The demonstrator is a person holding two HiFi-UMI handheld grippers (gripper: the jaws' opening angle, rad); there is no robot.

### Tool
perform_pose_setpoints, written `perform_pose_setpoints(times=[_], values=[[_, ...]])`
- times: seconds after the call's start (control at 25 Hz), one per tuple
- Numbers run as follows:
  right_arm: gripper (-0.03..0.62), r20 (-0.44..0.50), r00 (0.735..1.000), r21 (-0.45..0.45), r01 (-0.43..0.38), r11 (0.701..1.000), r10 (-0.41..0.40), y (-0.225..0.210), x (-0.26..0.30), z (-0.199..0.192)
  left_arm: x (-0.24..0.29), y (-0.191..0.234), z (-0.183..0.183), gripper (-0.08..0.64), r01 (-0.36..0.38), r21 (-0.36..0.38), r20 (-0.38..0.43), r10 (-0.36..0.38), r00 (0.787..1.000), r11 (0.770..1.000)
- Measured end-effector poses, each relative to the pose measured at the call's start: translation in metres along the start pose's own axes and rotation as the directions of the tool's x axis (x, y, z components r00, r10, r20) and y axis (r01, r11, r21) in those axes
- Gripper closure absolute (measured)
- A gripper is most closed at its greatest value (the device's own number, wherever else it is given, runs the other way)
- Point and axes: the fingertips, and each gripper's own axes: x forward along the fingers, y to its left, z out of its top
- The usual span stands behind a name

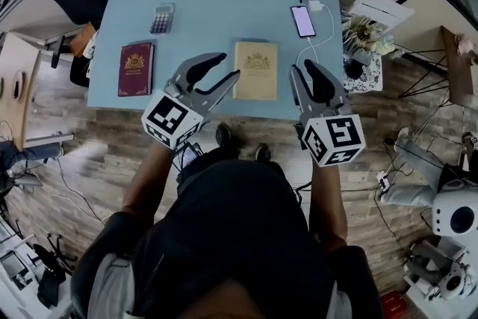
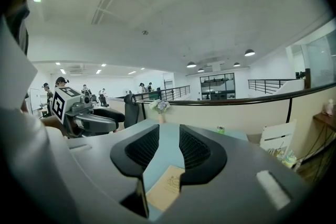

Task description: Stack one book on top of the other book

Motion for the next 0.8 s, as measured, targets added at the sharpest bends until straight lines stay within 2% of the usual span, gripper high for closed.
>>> perform_pose_setpoints(times=[0.44,0.8], values=[[0.491,0.000,0.993,-0.006,0.118,0.993,-0.118,0.008,0.022,0.002,0.005,0.037,-0.019,0.347,0.107,0.000,0.000,-0.107,0.994,0.994],[0.491,-0.036,0.990,-0.005,0.137,0.991,-0.137,0.000,0.041,-0.005,0.015,0.056,-0.039,0.347,0.112,-0.054,-0.017,-0.113,0.993,0.992]])
